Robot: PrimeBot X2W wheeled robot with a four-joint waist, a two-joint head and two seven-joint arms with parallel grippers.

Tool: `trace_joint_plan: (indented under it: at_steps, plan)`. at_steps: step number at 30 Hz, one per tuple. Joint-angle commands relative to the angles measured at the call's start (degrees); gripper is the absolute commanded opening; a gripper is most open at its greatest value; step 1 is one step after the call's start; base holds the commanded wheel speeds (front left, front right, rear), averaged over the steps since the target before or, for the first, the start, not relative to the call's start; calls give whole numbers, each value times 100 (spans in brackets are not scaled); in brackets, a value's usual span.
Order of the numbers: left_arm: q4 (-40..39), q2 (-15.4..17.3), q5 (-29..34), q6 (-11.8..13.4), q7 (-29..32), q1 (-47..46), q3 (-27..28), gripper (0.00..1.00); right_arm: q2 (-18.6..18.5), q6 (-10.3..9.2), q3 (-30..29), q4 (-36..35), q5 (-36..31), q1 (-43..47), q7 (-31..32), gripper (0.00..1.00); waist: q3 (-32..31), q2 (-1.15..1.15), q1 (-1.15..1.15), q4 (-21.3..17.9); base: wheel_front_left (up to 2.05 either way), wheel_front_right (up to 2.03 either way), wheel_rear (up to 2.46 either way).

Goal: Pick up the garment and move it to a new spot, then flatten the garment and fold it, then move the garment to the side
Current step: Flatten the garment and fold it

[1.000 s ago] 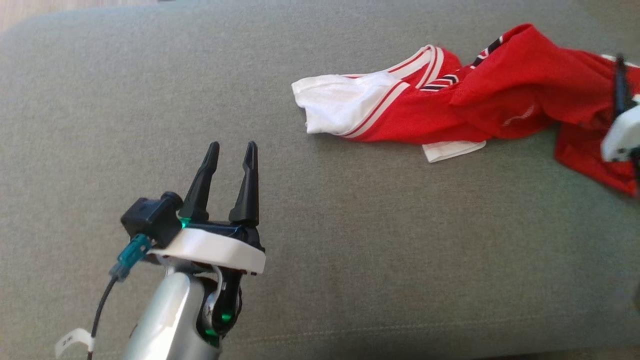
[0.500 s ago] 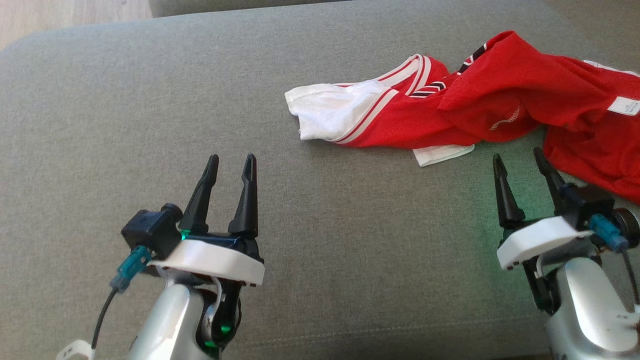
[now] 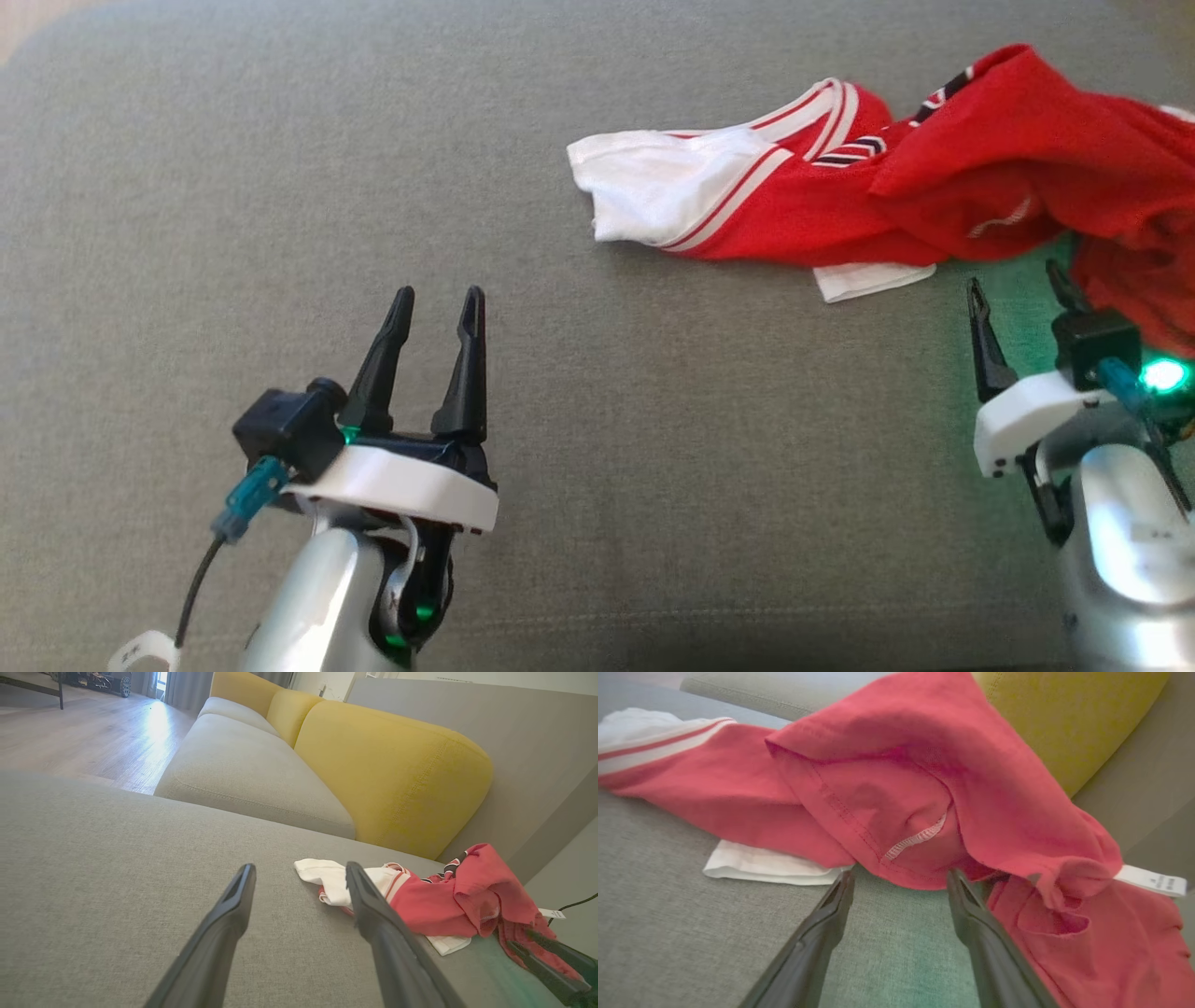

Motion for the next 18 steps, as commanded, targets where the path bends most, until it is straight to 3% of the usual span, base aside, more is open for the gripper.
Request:
trace_joint_plan:
  at_steps: [1, 18]
  plan:
    - [-197, 42, 53, -30, -29, -264, 133, 100, -116, -4, 32, 78, -242, -286, -122, 100, 130, 0, 0, 116, 0, 0, 0]
    - [-232, 42, 67, -13, -29, -464, 68, 100, -78, -4, -616, 1252, -1349, -1086, -624, 100, 512, 0, 0, 364, 0, 0, 0]
